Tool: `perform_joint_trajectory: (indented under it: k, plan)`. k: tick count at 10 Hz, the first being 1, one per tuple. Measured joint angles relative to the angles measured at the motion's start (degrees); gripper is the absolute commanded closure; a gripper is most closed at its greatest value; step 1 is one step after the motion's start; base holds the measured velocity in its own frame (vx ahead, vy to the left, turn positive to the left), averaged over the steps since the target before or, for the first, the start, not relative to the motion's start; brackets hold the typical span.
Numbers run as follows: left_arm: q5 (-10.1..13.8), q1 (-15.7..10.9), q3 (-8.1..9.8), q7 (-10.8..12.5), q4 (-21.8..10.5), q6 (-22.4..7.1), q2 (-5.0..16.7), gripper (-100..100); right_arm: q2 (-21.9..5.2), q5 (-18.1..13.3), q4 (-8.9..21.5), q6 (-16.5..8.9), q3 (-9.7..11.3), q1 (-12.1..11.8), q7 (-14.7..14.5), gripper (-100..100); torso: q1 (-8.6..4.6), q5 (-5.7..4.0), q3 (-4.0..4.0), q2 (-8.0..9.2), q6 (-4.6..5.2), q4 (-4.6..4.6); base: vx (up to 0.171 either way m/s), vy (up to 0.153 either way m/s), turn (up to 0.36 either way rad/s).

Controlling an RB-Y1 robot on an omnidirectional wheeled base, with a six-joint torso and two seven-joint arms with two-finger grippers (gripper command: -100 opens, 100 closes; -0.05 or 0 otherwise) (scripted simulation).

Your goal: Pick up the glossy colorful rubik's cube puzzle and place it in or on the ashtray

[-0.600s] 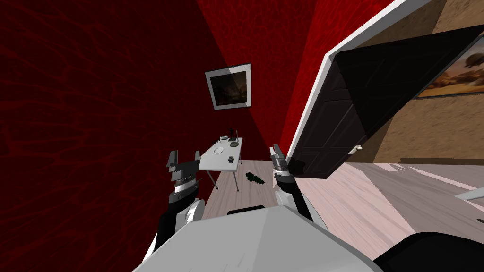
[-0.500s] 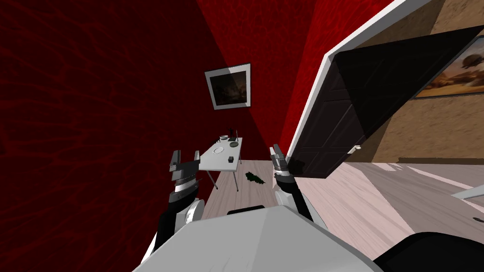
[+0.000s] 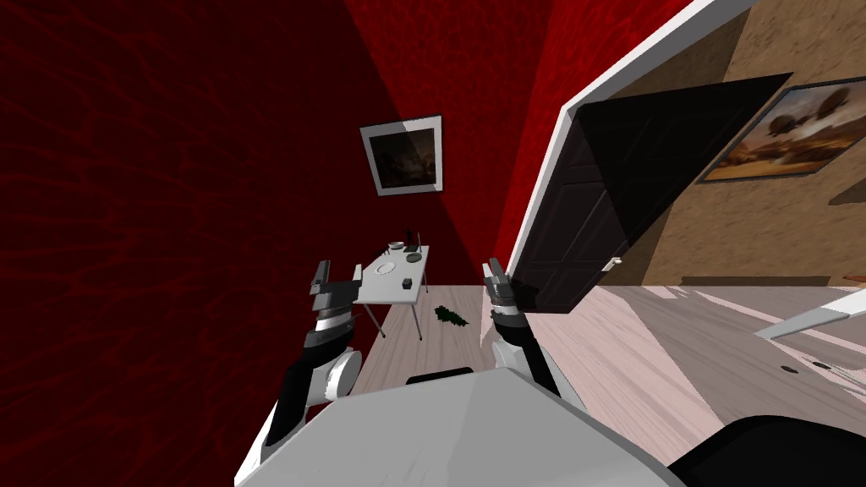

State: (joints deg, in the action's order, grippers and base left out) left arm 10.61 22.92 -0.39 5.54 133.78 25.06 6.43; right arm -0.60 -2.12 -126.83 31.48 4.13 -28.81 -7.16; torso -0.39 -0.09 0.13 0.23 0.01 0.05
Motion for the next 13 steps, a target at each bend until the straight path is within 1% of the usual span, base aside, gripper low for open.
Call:
perform_joint_trajectory:
  k: [2, 3, 4, 6, 11, 13]
  plan:
    - [1.11, -0.95, 0.18, 1.28, 0.2, -2.44, 0.66, -100, -0.01, 0.0, 0.0, 0.0, 0.0, 0.0, 0.0, 0, 0.15, 0.03, -0.07, -0.12, 0.0, -0.03, -0.027, -0.078, -0.056]
    - [2.16, -2.16, 0.59, 2.35, 0.34, -4.13, 1.01, -100, 0.0, 0.0, 0.0, 0.0, 0.0, 0.0, 0.0, 0, 0.04, 0.01, -0.07, -0.11, 0.0, -0.03, -0.033, -0.083, -0.014]
    - [2.7, -2.82, 0.84, 3.03, 0.35, -5.64, 1.18, -100, 0.0, 0.0, 0.0, 0.0, 0.0, -0.01, 0.0, 0, 0.07, 0.01, -0.06, -0.11, -0.02, -0.03, -0.04, -0.075, -0.039]
    - [3.93, -3.72, 1.15, 4.43, 0.68, -8.42, 1.41, -100, -0.01, 0.0, 0.0, 0.0, -0.01, -0.01, 0.0, 0, 0.18, 0.03, -0.06, -0.1, -0.02, -0.02, -0.028, -0.059, -0.027]
    - [7.58, -7.18, 2.9, 8.52, 1.04, -16.2, 1.78, -100, -0.01, 0.0, 0.0, 0.0, -0.01, -0.01, 0.0, 0, 0.13, 0.03, -0.12, -0.21, -0.02, -0.05, -0.008, -0.063, -0.019]
    - [8.96, -8.19, 3.54, 10.19, 1.43, -19.59, 1.73, -100, -0.01, 0.0, 0.0, 0.0, -0.01, -0.01, 0.0, 0, 0.14, 0.03, -0.12, -0.21, -0.02, -0.05, -0.001, -0.062, -0.013]
